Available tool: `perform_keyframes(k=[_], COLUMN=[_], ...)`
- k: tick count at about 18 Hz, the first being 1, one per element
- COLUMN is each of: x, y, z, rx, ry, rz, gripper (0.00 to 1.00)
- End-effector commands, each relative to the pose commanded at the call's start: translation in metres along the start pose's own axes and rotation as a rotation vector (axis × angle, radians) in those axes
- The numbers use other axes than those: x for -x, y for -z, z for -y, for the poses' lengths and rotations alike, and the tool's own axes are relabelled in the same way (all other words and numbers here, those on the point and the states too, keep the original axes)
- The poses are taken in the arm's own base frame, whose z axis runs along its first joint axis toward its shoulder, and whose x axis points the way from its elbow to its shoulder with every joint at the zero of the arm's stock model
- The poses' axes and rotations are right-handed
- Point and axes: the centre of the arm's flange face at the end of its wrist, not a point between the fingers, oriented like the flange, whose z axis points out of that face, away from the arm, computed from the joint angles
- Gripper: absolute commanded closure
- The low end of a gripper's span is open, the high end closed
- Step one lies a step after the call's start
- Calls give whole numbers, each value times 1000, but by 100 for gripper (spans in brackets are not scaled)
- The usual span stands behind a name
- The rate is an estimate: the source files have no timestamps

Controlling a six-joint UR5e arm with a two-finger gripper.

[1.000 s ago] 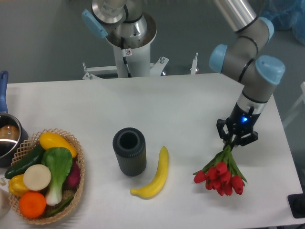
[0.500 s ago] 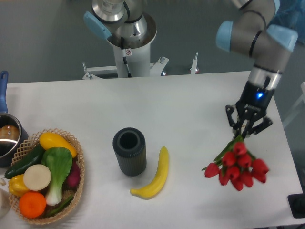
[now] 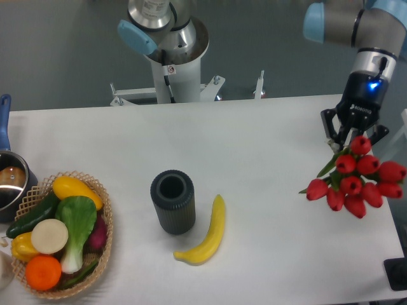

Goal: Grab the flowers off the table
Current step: 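Lift the grasped tulips up off the table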

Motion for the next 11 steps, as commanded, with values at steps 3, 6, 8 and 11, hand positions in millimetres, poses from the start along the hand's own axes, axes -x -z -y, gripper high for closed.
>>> perform_keyframes(k=[3, 6, 8, 11], x=[1, 1, 1, 1], y=[4, 6, 5, 7], z=[1, 3, 3, 4], rx=[-16, -35, -37, -39], ry=[2, 4, 7, 4], rz=[0, -5, -6, -4], gripper=[76, 76, 76, 76])
